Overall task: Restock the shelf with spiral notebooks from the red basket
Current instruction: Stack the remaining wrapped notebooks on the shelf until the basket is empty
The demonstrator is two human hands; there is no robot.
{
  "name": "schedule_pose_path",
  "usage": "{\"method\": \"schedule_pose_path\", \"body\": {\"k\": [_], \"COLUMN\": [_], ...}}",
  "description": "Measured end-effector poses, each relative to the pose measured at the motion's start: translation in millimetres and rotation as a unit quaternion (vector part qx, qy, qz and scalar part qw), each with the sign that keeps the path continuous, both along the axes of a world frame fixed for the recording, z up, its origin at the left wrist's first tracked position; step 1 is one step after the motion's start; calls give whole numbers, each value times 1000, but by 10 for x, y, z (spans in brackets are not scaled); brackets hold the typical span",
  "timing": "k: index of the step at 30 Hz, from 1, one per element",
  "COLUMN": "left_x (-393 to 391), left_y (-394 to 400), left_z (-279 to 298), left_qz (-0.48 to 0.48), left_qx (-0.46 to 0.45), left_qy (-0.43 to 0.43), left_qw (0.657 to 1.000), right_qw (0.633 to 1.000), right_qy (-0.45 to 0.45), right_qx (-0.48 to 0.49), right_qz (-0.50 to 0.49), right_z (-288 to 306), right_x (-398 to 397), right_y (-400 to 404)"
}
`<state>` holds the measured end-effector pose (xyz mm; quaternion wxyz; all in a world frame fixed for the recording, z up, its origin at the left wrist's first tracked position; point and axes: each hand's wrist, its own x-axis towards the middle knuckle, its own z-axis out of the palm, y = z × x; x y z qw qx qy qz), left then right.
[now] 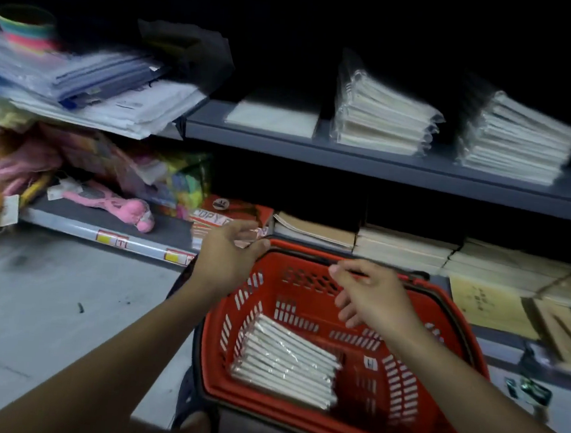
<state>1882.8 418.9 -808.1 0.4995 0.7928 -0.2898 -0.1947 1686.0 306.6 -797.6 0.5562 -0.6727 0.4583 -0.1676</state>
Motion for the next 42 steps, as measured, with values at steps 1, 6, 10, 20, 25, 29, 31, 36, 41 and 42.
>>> {"method": "schedule_pose_path", "body": {"k": [1,6,10,20,25,29,31,36,41,42], "left_x": [-69,-417,-421,-470,-526,-674,-744,-952,-1001,-995], "left_y": [31,106,2,-154,-134,-95,-24,305,704,795], "left_z": [-133,-673,-1065,-1504,-1407,-1196,-1079,-738,-386,-295], "left_qz": [-13,-32,6,-20,-38,-18,-14,46,152,137], "left_qx": [18,72,146,271,281,270,251,140,-18,-29], "left_qy": [14,102,113,4,-34,-44,-40,60,328,362], "left_qw": [1000,992,983,962,958,962,967,987,932,921], "right_qw": [999,977,966,900,899,901,904,900,886,891], "right_qy": [8,78,109,108,113,96,80,28,-108,-131], "right_qx": [47,198,213,381,367,357,353,354,359,351], "right_qz": [4,-21,-99,-183,-210,-227,-227,-253,-271,-258], "right_z": [-115,-771,-1155,-1781,-1845,-1682,-1544,-1244,-842,-739], "right_x": [-83,-405,-410,-207,-152,-173,-243,-490,-667,-692], "right_y": [57,197,98,77,109,156,202,350,589,653]}}
